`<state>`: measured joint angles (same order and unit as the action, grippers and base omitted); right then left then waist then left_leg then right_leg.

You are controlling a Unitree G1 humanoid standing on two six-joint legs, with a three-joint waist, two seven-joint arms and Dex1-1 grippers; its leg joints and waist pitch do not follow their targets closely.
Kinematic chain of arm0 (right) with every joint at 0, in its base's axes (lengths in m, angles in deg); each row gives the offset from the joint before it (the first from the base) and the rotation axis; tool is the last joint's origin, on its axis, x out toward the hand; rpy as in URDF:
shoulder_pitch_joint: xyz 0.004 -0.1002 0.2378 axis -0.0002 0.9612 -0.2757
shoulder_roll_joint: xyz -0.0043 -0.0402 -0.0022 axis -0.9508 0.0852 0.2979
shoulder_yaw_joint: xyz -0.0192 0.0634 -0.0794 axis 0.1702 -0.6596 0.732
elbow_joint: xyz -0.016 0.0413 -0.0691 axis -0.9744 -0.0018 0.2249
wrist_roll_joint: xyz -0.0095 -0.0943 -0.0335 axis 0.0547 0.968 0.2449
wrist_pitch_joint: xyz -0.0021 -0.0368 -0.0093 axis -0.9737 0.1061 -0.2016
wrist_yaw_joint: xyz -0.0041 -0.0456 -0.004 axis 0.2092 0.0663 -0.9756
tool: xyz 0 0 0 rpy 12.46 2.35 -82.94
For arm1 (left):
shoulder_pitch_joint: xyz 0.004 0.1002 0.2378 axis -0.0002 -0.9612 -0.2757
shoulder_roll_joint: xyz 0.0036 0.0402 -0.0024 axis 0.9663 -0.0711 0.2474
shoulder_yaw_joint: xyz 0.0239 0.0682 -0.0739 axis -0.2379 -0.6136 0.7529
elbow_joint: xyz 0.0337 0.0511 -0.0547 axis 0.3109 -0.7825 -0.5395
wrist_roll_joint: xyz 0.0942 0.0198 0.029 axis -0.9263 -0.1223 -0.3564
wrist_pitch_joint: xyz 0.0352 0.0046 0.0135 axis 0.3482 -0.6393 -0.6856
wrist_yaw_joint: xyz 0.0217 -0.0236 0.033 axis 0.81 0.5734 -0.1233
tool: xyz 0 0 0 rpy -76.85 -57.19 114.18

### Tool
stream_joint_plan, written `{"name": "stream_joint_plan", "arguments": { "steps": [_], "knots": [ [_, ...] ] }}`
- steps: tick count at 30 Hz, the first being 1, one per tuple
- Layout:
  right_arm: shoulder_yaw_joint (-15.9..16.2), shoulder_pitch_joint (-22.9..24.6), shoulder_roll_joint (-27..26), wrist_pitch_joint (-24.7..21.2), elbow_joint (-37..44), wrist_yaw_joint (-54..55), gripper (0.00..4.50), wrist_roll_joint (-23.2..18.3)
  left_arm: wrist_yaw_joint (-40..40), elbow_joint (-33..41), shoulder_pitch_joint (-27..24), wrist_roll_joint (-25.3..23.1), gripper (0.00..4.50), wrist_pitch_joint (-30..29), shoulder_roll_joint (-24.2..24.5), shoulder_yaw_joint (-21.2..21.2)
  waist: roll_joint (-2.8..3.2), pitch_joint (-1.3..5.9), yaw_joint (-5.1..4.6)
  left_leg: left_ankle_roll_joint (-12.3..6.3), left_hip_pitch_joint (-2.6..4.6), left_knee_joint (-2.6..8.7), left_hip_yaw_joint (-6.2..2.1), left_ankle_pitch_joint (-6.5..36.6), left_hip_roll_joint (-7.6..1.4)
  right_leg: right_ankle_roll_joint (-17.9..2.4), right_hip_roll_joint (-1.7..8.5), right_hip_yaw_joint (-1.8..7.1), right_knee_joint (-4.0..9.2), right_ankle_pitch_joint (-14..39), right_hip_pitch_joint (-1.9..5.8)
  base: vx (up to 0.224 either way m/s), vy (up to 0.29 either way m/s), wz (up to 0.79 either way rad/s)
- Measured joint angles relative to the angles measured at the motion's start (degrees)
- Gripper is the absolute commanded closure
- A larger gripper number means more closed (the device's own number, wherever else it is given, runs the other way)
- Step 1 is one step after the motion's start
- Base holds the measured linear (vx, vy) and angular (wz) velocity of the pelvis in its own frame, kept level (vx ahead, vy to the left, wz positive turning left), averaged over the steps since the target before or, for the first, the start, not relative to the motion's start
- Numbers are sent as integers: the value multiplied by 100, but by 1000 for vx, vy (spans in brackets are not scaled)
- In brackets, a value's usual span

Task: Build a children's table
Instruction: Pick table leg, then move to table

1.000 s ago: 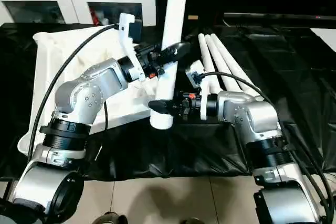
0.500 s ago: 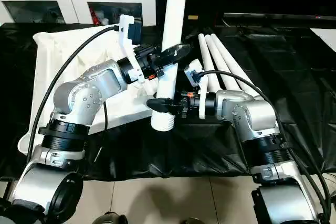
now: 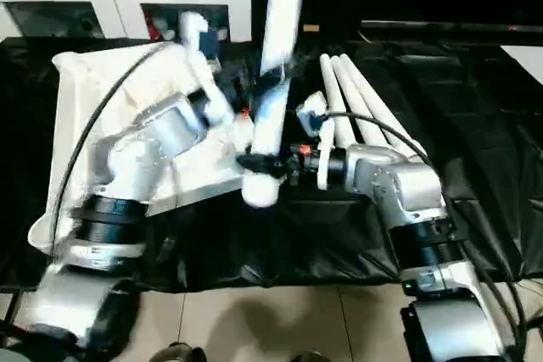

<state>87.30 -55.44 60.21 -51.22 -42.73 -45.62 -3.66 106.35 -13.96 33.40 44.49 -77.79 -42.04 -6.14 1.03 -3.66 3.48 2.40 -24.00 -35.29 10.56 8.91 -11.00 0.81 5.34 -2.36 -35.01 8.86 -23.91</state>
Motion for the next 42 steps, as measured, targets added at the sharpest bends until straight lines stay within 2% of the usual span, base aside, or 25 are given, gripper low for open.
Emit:
{"name": "stream_joint_plan", "arguments": {
  "steps": [3,4,6,8,10,12,15,18,20,22,27,30,31,32,33,34,35,36,37,38,39,40,41,42],
  "knots": [
    [-277,101,-144,189,2,422,261,-1,-401,-274,385,-206,92,644,-7,179,2,1,6,0,1,0,-3,0,0,0,0,-3,-1,0,2,0,0,0],
    [-424,123,-203,266,2,593,261,-4,-473,-445,537,-348,92,865,123,182,4,1,2,0,0,0,-4,0,1,0,-1,-3,0,-1,1,0,0,0],
    [-693,137,-220,481,2,920,261,9,-781,-860,830,-668,60,1156,430,238,14,4,-6,0,2,0,-4,0,2,1,-1,-1,0,-1,2,0,0,0],
    [-844,143,-179,629,7,1122,261,43,-1107,-1204,986,-909,58,1319,587,253,14,4,-12,0,2,0,-5,0,2,1,-1,-2,2,-1,2,0,0,0],
    [-875,160,-163,862,14,1444,261,248,-1658,-1919,1211,-1445,49,1732,850,116,26,4,-12,1,1,0,-7,0,2,5,-3,-2,1,-2,1,0,0,0],
    [-878,213,-173,991,12,1636,261,377,-1895,-2269,1281,-1654,23,1890,945,90,30,2,-11,1,-3,0,-8,0,2,7,-3,-4,2,0,-1,0,0,0],
    [-874,223,-243,1246,9,1919,261,602,-1824,-2735,1349,-1685,13,2039,1049,72,43,2,-2,0,-6,0,-8,0,2,7,-3,-4,5,1,-4,0,0,0],
    [-874,435,-353,1550,200,2418,261,900,-1372,-3102,1277,-1856,10,2216,1405,-40,54,2,-10,0,-6,3,-9,0,2,7,-4,-4,6,1,-7,0,0,0],
    [-915,681,-490,1569,424,2729,261,982,-1178,-2895,1020,-1907,10,2161,1587,-63,59,5,-18,1,1,10,-8,0,2,4,-4,-2,6,5,-5,0,0,0],
    [-900,989,-626,1568,727,3085,261,1125,-1043,-2465,504,-1932,10,1858,1743,-87,59,5,-17,1,-1,17,-6,0,2,3,-4,-2,7,6,-10,0,0,0],
    [-795,1880,-898,1532,1767,3700,261,1399,-906,-235,-1796,-1642,10,1312,1915,-14,57,4,-21,2,2,33,-2,0,-2,3,-5,-2,8,17,-14,0,0,0],
    [-606,2152,-878,1746,1925,3785,261,1652,-1146,615,-2507,-1602,10,1195,1882,41,53,2,13,3,6,34,-2,1,0,19,-4,-1,5,26,-5,0,0,0],
    [-554,2185,-866,1821,1957,3805,261,1708,-1262,807,-2631,-1628,10,1215,1846,47,34,-1,14,3,-10,39,-14,1,4,40,-2,-15,2,39,13,0,0,0],
    [-545,2204,-870,1896,1959,3854,261,1781,-1362,971,-2732,-1664,10,1249,1788,46,51,-1,-14,2,-27,45,-111,1,51,44,42,-118,10,43,50,-33,-11,22],
    [-552,2211,-867,1928,1955,3897,261,1826,-1421,1031,-2801,-1712,10,1288,1741,24,37,-6,-63,3,-47,48,-202,1,70,46,77,-212,25,54,91,-29,-32,46],
    [-553,2204,-870,1994,1942,3951,261,1867,-1551,1077,-2912,-1866,10,1385,1675,9,22,-2,-144,4,-80,53,-332,0,97,29,93,-325,21,76,136,-29,-32,46],
    [-555,2195,-871,2018,1933,3988,261,1875,-1616,1083,-3002,-1946,10,1435,1651,-7,20,-5,-180,25,-101,58,-451,-11,105,-16,69,-389,8,107,172,-30,-74,54],
    [-590,2163,-919,2020,1839,4068,261,1863,-1740,1079,-3111,-2154,10,1435,1655,-77,18,-13,-208,66,-106,80,-639,-36,110,-200,-20,-444,-91,216,218,-23,-128,54],
    [-617,2057,-1010,1977,1707,4170,261,1853,-1846,1132,-3208,-2285,10,1391,1643,-95,-17,-21,-223,128,-66,110,-647,-72,36,-419,-114,-416,-219,364,189,-23,-128,54],
    [-612,1961,-1036,1948,1635,4257,261,1861,-1952,1186,-3242,-2335,10,1264,1604,-83,-35,-35,-185,168,-43,118,-570,-96,-65,-526,-181,-371,-390,468,223,-21,-207,42],
    [-606,1852,-1027,1943,1599,4340,261,1896,-2050,1239,-3224,-2340,10,1116,1579,-76,-170,-24,-109,175,-18,134,-418,-101,-160,-321,-204,-259,-571,573,210,-22,-293,29],
    [-581,1794,-1029,1947,1600,4406,261,1972,-2116,1229,-3213,-2341,10,1054,1556,-81,-253,-11,-59,174,3,165,-333,-100,-221,-202,-233,-204,-660,612,171,-22,-293,29],
    [-571,1776,-1036,1950,1602,4466,261,2031,-2132,1194,-3203,-2345,10,1045,1552,-107,-329,-16,8,86,-21,-69,-217,35,-208,-229,-262,-181,-677,655,63,-84,-317,26],
    [-566,1817,-1054,1954,1592,4574,261,2104,-2114,1185,-3217,-2344,10,1065,1539,-173,-412,-1,150,-34,-94,-599,-187,197,-97,-251,-258,-116,-695,669,46,-41,-268,-2]
  ]
}}
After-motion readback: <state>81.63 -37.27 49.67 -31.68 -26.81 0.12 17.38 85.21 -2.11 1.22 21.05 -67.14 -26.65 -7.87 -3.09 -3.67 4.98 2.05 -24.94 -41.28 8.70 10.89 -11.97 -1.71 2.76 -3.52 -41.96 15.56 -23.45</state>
